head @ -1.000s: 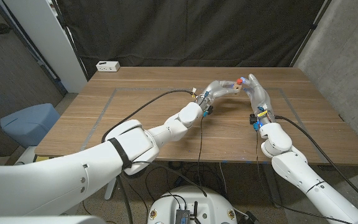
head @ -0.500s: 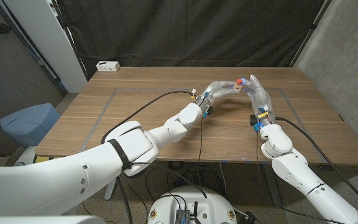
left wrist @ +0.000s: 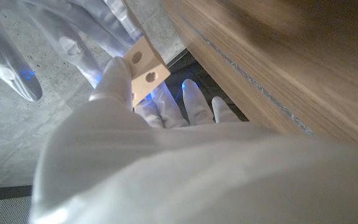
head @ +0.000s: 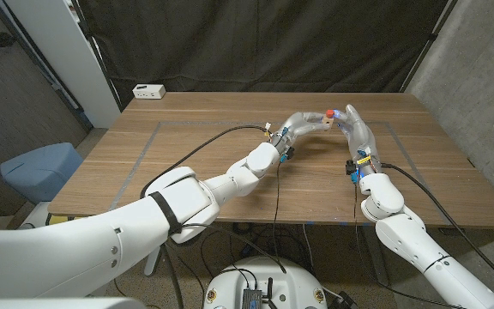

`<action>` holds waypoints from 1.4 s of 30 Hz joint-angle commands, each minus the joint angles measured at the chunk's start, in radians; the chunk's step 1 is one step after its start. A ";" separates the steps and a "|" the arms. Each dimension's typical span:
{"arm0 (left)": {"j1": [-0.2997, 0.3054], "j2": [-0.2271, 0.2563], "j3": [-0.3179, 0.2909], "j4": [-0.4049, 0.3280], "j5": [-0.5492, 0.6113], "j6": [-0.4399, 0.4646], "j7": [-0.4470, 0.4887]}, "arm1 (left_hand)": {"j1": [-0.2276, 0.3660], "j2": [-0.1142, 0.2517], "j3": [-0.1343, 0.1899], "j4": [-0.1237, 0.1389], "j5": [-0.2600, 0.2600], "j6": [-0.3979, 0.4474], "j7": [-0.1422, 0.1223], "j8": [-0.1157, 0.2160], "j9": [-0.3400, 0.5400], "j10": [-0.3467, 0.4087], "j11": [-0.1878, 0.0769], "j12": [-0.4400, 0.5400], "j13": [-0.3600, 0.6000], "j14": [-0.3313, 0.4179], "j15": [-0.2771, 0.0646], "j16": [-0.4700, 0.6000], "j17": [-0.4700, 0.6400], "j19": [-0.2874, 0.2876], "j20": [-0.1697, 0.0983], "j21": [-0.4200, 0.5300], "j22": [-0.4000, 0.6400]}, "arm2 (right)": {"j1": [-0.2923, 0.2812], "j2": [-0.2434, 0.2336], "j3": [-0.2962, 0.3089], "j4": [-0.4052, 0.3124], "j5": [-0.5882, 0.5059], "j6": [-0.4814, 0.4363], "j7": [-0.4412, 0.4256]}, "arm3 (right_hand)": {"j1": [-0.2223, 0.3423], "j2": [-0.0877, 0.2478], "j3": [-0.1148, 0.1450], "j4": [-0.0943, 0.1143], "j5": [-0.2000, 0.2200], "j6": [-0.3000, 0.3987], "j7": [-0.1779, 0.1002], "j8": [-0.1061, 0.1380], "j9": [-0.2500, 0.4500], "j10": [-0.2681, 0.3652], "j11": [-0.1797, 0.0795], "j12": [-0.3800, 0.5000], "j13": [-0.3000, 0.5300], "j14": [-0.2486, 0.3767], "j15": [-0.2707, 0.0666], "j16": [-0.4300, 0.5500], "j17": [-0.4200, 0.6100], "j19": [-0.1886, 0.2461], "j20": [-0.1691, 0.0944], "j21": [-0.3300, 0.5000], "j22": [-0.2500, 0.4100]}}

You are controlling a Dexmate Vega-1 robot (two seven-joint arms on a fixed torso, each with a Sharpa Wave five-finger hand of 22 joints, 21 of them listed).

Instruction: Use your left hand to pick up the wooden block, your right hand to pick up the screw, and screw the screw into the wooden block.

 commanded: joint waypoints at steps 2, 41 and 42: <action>-0.009 -0.003 -0.002 0.003 -0.011 0.027 -0.014 | -0.034 0.050 0.048 0.038 0.004 0.018 -0.004 0.009 0.005 0.007 -0.001 0.005 0.004 0.005 -0.105 -0.001 0.004 0.005 0.000 0.009 0.005 | -0.008 -0.002 0.001 -0.007 -0.008 -0.005 -0.007 | 0.004 0.011 0.002 -0.006 -0.002 0.021 0.002 0.004 0.002 0.012 -0.001 0.007 0.001 0.010 -0.002 0.006 -0.001 0.014 0.001 0.005 0.003; -0.001 -0.001 0.003 0.001 -0.003 0.008 -0.005 | -0.036 0.051 0.051 0.038 0.005 0.018 -0.004 0.009 0.005 0.009 0.000 0.004 0.003 0.007 -0.104 0.000 0.001 0.006 0.000 0.009 0.005 | -0.033 -0.016 0.010 -0.017 -0.005 0.010 0.008 | 0.005 0.017 0.010 -0.013 -0.004 0.114 -0.003 0.005 0.003 0.061 -0.028 0.006 0.001 0.041 -0.017 0.009 -0.002 0.041 -0.004 0.002 0.003; -0.001 -0.001 0.003 0.001 -0.003 0.007 -0.005 | -0.037 0.051 0.051 0.038 0.004 0.017 -0.005 0.009 0.005 0.009 0.000 0.004 0.003 0.007 -0.104 0.000 0.002 0.006 0.000 0.009 0.005 | -0.035 -0.015 0.012 -0.018 -0.007 0.011 0.004 | 0.005 0.017 0.010 -0.013 -0.004 0.115 -0.004 0.005 0.003 0.063 -0.028 0.006 0.001 0.042 -0.017 0.010 -0.002 0.043 -0.005 0.002 0.003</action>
